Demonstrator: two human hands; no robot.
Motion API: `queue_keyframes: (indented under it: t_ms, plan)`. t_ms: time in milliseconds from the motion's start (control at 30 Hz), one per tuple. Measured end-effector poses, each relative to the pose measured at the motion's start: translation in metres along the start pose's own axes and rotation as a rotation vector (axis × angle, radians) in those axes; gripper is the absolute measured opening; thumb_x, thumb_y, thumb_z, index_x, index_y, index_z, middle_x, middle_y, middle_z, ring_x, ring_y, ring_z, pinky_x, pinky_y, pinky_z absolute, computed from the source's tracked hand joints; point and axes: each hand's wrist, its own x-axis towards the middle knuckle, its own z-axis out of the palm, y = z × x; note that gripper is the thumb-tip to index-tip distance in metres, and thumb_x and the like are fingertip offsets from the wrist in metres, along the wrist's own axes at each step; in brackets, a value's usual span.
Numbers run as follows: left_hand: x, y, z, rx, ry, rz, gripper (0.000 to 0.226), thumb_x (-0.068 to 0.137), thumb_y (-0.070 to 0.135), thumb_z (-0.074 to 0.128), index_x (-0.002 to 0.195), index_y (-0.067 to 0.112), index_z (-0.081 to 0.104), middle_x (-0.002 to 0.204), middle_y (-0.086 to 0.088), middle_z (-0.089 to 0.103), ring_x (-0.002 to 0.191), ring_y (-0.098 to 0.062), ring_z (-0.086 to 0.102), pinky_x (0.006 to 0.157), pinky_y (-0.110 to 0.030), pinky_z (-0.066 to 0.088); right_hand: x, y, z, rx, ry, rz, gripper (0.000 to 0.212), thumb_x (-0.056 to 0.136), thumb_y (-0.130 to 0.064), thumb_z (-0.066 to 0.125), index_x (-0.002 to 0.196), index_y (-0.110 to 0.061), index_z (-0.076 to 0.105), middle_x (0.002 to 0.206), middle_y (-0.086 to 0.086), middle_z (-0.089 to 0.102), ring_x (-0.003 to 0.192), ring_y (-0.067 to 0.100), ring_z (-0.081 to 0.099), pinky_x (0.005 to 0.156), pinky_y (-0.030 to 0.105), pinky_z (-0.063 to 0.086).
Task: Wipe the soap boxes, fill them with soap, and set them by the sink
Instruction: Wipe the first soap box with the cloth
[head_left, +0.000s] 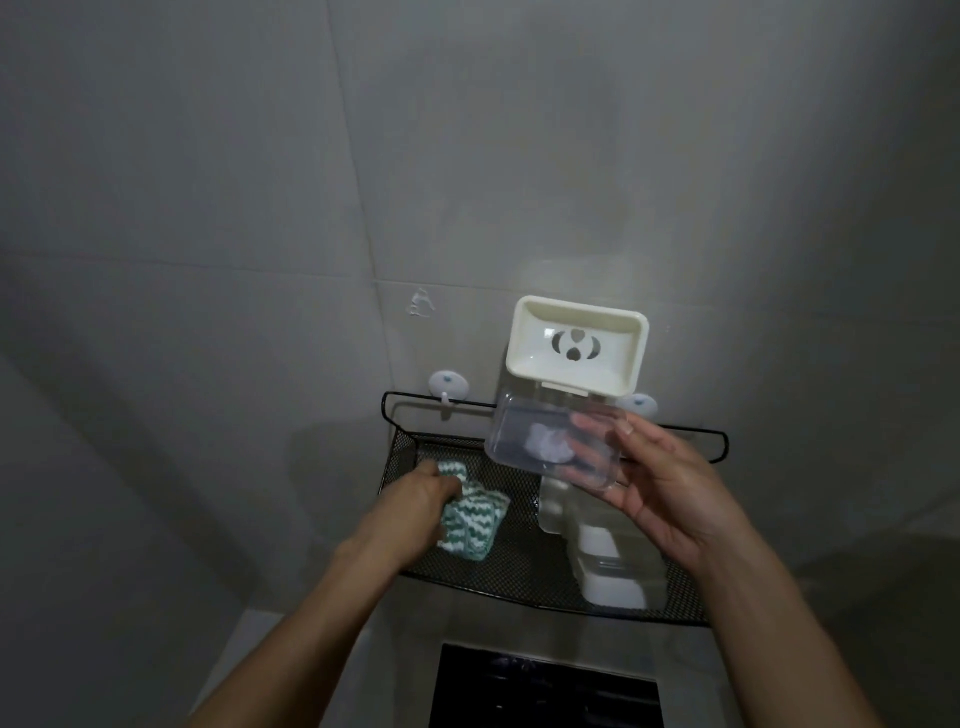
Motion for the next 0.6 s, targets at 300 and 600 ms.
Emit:
queue_keyframes:
  t_ms: [300,600]
  plan:
    - [-0.02,0.002,-0.087,-0.751,0.288,-0.048,0.007,0.091,0.002,0.064,0.089,0.008,0.06,0.077,-0.003,0.063,0.071,-0.015,0.057,0.065,-0.03,0.041,-0.001,0.0,-0.005,0.022,0.063,-0.051,0.052,0.085,-0.016,0.059,0.134,0.0,0.054,0.121,0.021,0.07,0.106,0.032,0.071,0.077,0.044,0.063]
    - [-0.027,0.057,-0.138,-0.434,0.587,0.013,0.009,0.082,0.021,0.072,0.089,0.022,0.067,0.084,0.003,0.069,0.079,-0.018,0.063,0.069,-0.033,0.048,0.008,0.012,0.004,0.049,0.042,-0.049,0.041,0.092,-0.014,0.058,0.13,0.001,0.055,0.122,0.019,0.07,0.107,0.035,0.07,0.078,0.045,0.062]
